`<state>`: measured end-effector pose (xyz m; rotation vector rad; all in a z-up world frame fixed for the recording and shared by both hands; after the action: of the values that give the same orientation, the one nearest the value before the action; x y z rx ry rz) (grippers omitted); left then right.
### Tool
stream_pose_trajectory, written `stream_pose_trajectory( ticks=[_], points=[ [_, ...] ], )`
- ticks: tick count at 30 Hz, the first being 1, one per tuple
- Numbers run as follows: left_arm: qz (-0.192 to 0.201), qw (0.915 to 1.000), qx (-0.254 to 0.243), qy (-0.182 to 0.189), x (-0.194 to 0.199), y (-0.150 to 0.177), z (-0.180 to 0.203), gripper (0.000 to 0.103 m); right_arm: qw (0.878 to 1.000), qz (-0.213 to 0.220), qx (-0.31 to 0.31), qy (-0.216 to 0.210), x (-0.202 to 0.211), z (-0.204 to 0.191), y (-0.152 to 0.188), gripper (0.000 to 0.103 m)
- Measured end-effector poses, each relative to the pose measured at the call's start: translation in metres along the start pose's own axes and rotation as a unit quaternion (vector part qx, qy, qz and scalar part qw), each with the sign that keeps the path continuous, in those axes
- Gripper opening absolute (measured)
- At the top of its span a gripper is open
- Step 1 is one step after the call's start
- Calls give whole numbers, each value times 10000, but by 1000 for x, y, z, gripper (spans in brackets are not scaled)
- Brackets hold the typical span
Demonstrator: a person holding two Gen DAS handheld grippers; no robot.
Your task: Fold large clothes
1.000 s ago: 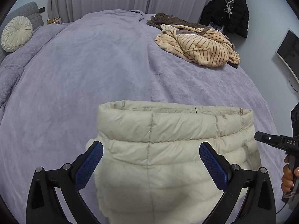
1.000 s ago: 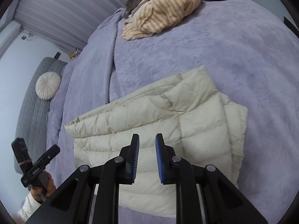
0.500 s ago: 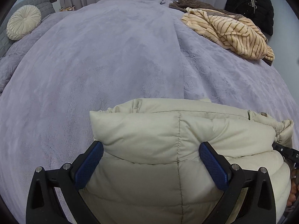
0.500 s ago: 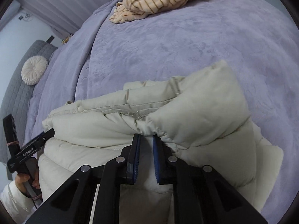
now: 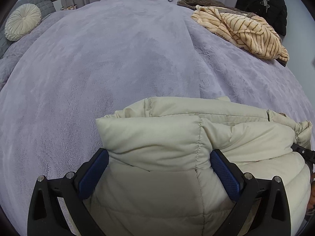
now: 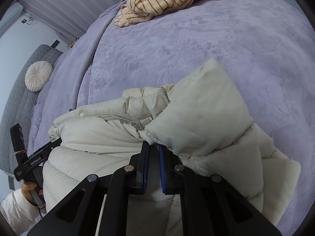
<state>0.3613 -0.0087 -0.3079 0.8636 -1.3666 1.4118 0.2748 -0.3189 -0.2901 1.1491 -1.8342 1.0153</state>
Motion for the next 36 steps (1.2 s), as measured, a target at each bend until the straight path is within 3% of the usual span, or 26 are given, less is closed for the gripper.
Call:
stream_pose_trajectory(
  ticks=[11,17,22,26,31,36],
  points=[
    [-49,10000,50,-45,1,1,-2,103,9996,67,-244,119,6,11,-1,6],
    [-12,9999,156,8,33,4,-13,103,9991,-44,-326,260,22,2,-1,11],
    [133,9996,87,-248,65,20,-36,103,9985,130,-244,478,57,-11,17,11],
    [-162,9977,132,-647,50,39,-60,103,9974,111,-223,674,76,-10,51,11],
    [-381,9975,312,-509,23,48,-70,103,9951,-150,-578,791,56,17,74,11],
    [-381,9965,201,-723,27,51,-64,103,9949,-181,-622,770,45,22,77,11]
  ],
)
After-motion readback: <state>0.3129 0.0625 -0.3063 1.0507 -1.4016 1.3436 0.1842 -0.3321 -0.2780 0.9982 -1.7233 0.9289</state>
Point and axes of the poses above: each gripper's, at about its wrist camera, not at the fingertips, and x roughly against the way its jaws point, z to its right, y to its underside, the point moved 3 cm from there along -x, roughly the way its jaws point, and after that the axes turned 10 degrees about -z, right-handed, at the moved point
